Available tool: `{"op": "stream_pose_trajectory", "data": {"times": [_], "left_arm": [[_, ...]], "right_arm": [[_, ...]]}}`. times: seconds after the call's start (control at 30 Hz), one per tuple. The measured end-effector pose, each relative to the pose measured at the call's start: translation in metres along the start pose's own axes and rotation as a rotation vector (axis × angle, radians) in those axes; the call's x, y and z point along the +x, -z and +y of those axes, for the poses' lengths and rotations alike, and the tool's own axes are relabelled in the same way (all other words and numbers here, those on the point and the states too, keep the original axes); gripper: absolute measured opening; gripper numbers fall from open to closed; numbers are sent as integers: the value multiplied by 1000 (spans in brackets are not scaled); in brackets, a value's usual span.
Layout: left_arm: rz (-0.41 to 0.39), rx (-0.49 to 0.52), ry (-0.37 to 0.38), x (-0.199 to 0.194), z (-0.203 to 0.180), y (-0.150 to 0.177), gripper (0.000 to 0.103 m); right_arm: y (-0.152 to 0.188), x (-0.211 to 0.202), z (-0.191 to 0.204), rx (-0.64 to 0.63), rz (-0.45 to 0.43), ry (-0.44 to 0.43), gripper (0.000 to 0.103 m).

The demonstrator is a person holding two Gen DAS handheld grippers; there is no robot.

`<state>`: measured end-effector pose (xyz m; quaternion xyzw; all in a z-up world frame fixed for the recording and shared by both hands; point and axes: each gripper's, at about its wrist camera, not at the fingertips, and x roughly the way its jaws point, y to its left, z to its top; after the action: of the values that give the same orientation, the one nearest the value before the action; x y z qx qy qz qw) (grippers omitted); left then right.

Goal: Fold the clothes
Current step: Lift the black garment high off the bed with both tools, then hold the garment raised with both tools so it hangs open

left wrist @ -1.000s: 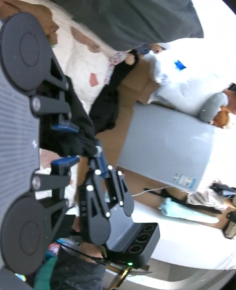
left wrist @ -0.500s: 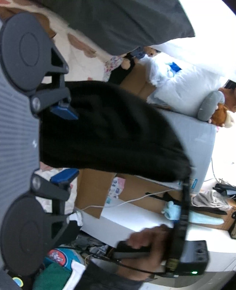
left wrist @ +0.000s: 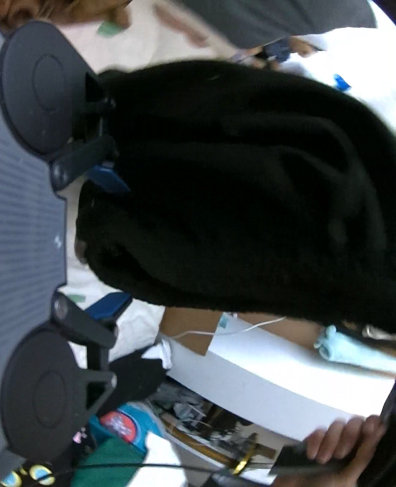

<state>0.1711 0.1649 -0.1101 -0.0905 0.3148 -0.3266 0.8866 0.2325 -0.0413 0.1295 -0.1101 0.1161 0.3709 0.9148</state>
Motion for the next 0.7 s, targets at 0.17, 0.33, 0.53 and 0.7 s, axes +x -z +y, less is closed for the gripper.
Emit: {"op": "stream_pose_trajectory", "data": {"times": [0.17,0.33,0.53,0.7], "left_arm": [[34,-12,50,34,-3,15,82],[65,-115,45,73,18,37,49],[41,-157,41,60,42,36,20],[-4,-135,20,27,58,20,16]], "right_arm": [[13,-3,-11,9,21,2,4],[27,-3,-22,39,34,0,4],[46,-11,-42,79,49,39,4],[54,-27,-53,130,27,89,4]]}}
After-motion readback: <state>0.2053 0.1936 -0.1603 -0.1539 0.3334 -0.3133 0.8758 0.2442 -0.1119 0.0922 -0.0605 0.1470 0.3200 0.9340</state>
